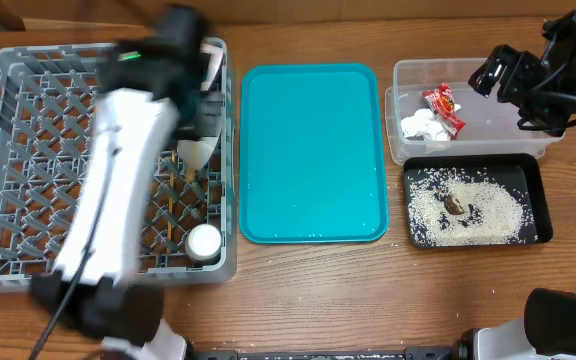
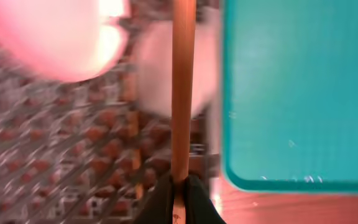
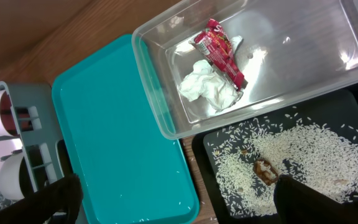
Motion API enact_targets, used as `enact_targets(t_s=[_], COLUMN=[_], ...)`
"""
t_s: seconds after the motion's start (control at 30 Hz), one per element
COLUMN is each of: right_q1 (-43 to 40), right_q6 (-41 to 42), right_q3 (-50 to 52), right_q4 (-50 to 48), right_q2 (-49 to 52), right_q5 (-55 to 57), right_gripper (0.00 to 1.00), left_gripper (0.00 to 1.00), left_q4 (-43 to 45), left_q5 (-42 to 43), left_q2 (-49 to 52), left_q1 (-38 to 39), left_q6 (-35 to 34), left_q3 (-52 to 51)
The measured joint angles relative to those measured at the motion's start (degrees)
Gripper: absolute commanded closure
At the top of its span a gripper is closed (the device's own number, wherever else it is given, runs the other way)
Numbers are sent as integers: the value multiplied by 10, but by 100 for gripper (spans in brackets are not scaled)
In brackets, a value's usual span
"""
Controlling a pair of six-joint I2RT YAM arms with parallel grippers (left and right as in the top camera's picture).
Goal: Sort waste into correct bins and load items into the dishwasher
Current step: 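Carry the chopstick to the dish rack and insert it upright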
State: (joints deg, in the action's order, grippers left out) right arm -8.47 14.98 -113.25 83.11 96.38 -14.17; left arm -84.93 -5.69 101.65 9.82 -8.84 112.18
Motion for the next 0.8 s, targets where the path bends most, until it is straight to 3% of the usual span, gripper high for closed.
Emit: enact_targets(t_s=[0.27,0.57,0.77,0.8], right_q1=[0,0,0,0], right_q6=[0,0,0,0], right_q3=[0,0,0,0], right_q4=[0,0,0,0], right_q2=[0,0,0,0], right_q5=[0,0,0,0], right_gripper=[0,0,0,0], left_gripper=[96,96,96,92], left_q4=[99,246,277,278], left_q5=[-10,-23,-30,-31], left_q2=[-173,-181,-181,-181], left_q1=[-112,-159,-163,-163], left_q6=[5,59,67,71], left_q3=[-235,-446,-489,-489])
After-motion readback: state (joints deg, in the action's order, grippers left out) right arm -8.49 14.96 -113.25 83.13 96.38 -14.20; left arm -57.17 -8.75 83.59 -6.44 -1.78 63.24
